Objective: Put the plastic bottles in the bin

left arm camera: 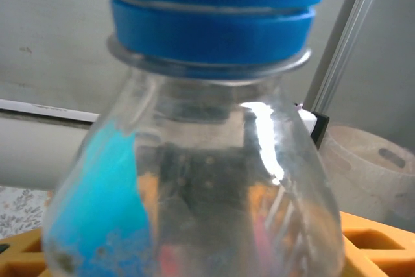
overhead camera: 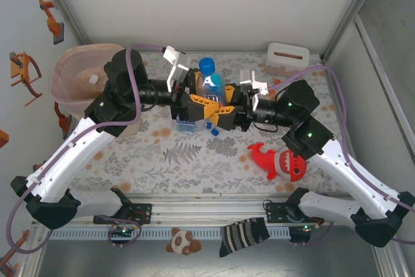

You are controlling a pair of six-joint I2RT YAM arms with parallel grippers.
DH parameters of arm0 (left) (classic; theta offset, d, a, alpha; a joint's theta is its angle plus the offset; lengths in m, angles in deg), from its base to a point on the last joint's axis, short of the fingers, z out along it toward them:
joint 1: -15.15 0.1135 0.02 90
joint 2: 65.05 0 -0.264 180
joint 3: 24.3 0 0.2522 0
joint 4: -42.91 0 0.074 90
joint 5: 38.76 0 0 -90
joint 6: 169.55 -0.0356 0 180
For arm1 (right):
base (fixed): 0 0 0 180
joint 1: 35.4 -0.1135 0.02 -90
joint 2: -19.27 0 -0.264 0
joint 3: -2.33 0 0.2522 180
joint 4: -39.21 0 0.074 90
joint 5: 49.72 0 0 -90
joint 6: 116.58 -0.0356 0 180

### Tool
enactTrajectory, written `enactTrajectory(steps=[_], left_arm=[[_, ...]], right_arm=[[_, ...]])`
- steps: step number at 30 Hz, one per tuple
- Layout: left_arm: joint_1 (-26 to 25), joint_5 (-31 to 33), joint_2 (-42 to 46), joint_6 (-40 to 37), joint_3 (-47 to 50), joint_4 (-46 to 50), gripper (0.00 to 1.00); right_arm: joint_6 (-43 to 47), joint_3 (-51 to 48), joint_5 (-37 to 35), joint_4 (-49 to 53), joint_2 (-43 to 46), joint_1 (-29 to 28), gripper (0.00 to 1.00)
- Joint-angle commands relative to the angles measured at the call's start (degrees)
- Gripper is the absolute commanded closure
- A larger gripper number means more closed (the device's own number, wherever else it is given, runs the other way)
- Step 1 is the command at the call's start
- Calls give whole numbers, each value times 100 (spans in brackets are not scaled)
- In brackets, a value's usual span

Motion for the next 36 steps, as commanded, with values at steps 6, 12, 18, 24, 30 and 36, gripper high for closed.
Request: enactTrajectory(steps=[6, 12, 18, 24, 30, 36], left_arm=[[-72, -509, 121, -43, -23, -447, 47], [-65, -541, 174, 5, 70, -651, 54], [-56, -443, 247, -95, 78, -616, 57], [4, -124, 373, -381, 23, -204, 58], [384, 608, 537, -665, -130, 566, 58], [846, 2238, 552, -1185, -711, 2118, 59]], right_arm=[[82, 191, -7, -229, -18, -67, 61], [73, 214, -27, -190, -5, -96, 61], [83, 91, -181, -35, 115, -113, 42], [196, -129, -555, 424, 442, -122, 22], [451, -304, -1265, 1111, 882, -117, 20], [689, -250, -2066, 1841, 1116, -117, 20]])
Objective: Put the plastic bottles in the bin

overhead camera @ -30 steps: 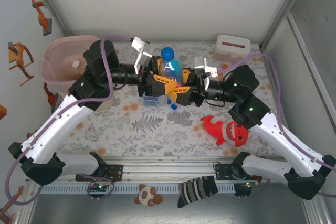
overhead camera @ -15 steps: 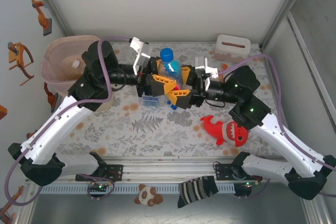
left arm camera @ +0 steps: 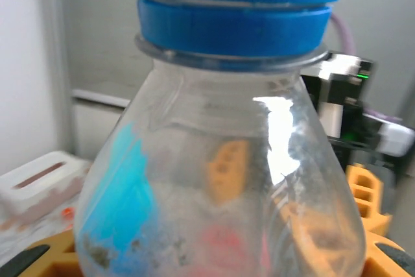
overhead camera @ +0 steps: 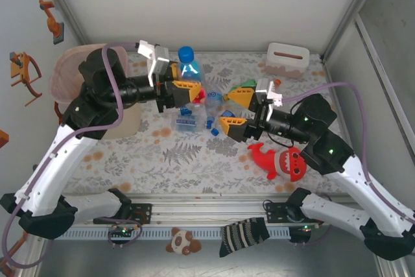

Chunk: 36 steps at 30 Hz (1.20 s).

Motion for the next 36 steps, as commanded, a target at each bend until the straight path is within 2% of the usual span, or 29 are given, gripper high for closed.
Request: enactTrajectory(steps=[1, 4, 9, 15, 23, 29, 36], left_arm=[[169, 1330, 64, -559, -528, 1240, 59], [483, 2137, -92, -694, -962, 2039, 59], [1299, 3005, -376, -795, -1551, 3166, 59], [2408, 3728, -707, -1065, -1856, 4031, 59], [3862, 4478, -1393, -1451, -1985, 4551, 60], [4487, 5129, -1963, -1665, -1824, 4554, 62], [4725, 5744, -2594, -1780, -1739, 4431, 62]], right_arm=[[279, 24, -703, 518, 126, -22, 20], [354, 19, -930, 643, 162, -21, 20], [421, 60, -1041, 743, 93, -21, 20], [460, 134, -1039, 852, -39, -21, 20], [531, 215, -1015, 971, -144, -19, 20], [576, 283, -989, 1035, -232, -21, 20], [628, 417, -915, 1180, -363, -21, 20]])
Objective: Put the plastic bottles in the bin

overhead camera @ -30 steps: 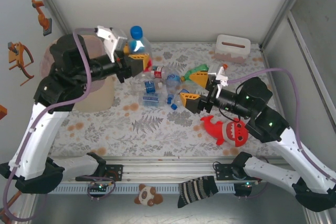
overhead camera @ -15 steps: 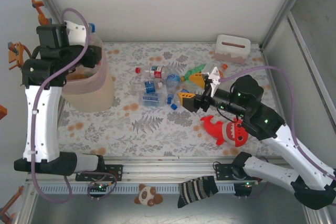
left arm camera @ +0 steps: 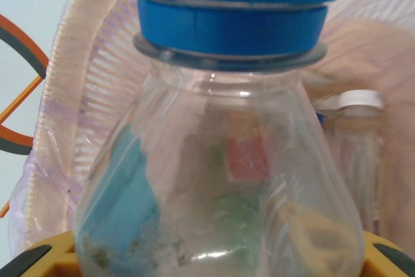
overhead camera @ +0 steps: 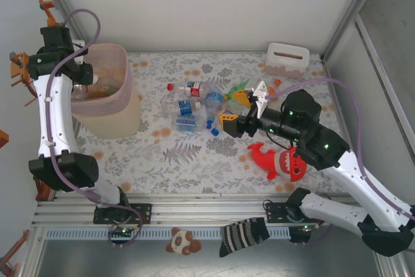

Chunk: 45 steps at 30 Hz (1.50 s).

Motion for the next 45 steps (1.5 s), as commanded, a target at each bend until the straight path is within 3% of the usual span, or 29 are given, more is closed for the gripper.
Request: enactTrajectory(steps=[1, 6, 20, 30, 45], left_arm=[[81, 432, -278, -178, 52, 42, 62], [188, 614, -690, -165, 201, 46, 61], [385, -56, -1643, 126, 786, -162, 48], [414, -494, -1528, 248, 1106, -442, 34], [412, -1026, -779, 422, 864, -417, 27]], right_arm=[[114, 230, 41, 102, -36, -21, 20], [145, 282, 50, 176, -54, -21, 20], [54, 239, -265, 346, 22, -21, 20], [-275, 20, -599, 438, 67, -21, 21], [-460, 89, -1366, 712, 88, -19, 21]])
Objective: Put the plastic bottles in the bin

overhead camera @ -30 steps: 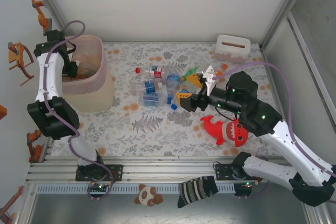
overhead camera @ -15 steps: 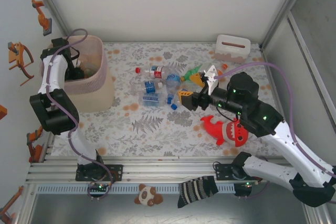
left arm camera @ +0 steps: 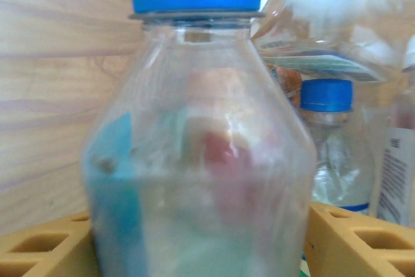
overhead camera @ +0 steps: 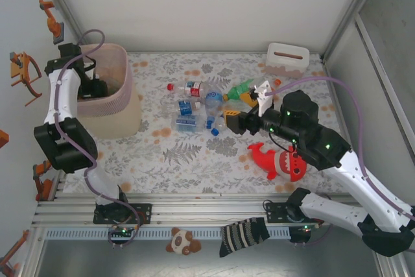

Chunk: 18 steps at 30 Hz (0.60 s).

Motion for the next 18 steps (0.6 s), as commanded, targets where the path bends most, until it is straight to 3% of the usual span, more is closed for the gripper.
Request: enactTrajectory(steps=[1, 12, 18], left_arm=[[-10, -302, 359, 138, -237, 145, 27], [-10, -1125, 933, 338, -749, 347, 27], [-11, -2030, 1280, 479, -873, 340, 27]], right_arm=[[-162, 39, -437, 98, 57, -18, 21], [-563, -31, -1452, 320, 13, 99, 20], [-1226, -71, -1344, 490, -150, 817, 21]])
